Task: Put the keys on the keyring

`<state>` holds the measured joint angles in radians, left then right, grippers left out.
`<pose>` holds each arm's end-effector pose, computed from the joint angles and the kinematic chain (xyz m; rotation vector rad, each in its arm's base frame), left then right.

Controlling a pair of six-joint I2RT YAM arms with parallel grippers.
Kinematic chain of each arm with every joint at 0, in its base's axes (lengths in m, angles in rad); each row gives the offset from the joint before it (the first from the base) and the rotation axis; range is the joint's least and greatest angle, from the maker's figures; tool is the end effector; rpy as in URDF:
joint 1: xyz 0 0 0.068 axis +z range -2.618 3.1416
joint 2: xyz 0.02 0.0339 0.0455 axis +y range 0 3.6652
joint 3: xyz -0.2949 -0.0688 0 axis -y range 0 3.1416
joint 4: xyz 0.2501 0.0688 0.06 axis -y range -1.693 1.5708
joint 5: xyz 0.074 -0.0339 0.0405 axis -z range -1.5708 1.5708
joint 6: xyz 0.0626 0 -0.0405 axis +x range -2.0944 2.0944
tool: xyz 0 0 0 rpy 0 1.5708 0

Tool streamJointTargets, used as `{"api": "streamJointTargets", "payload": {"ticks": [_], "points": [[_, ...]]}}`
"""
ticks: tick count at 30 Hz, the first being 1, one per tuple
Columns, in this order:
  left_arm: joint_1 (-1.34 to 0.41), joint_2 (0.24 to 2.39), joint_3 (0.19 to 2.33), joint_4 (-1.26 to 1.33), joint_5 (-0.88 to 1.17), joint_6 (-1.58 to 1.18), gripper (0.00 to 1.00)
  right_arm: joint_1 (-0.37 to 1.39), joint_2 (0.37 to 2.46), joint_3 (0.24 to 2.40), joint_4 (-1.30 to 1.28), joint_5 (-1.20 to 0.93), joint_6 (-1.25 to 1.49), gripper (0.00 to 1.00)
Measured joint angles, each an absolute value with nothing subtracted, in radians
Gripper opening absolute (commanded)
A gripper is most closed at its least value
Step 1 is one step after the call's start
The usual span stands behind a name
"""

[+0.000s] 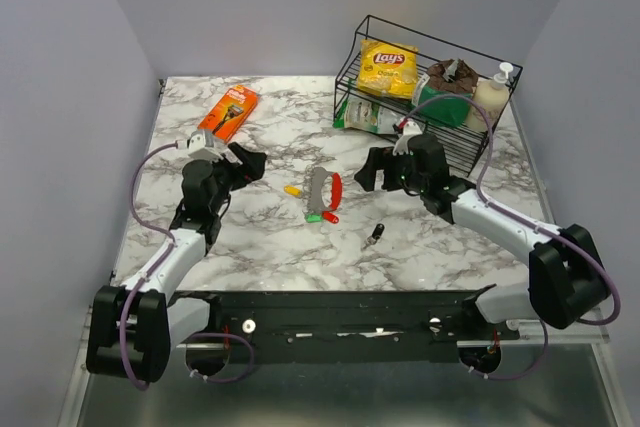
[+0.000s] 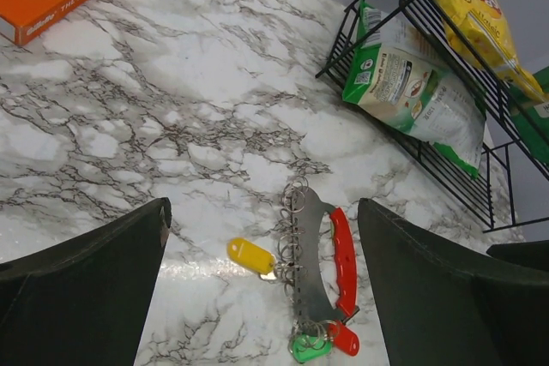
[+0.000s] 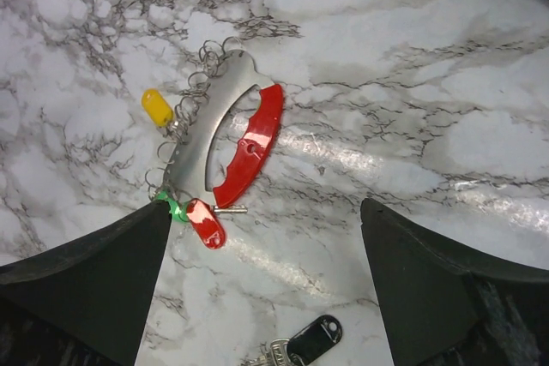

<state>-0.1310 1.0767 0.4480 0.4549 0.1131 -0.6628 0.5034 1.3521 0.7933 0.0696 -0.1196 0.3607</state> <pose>0.2488 -0.0399 0.2510 -0.3884 1.7501 -0.6747 0.2768 0.1609 0.2557 -0.2272 2.1097 0.6485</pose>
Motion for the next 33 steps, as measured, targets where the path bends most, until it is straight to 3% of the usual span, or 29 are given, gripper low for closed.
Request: {"api": "streamJointTargets", "payload": {"ticks": [17,33], "points": [[-0.164,1.306,0.748,0.113,0.214,-0.628,0.99,0.591,1.492,0.905,0.058,-0.313,0.26,0.98],[-0.166,1.307,0.719,0.042,0.252,-0.649,0.99,0.665,1.729,1.063,-0.014,-0.417,0.234,0.62]]}}
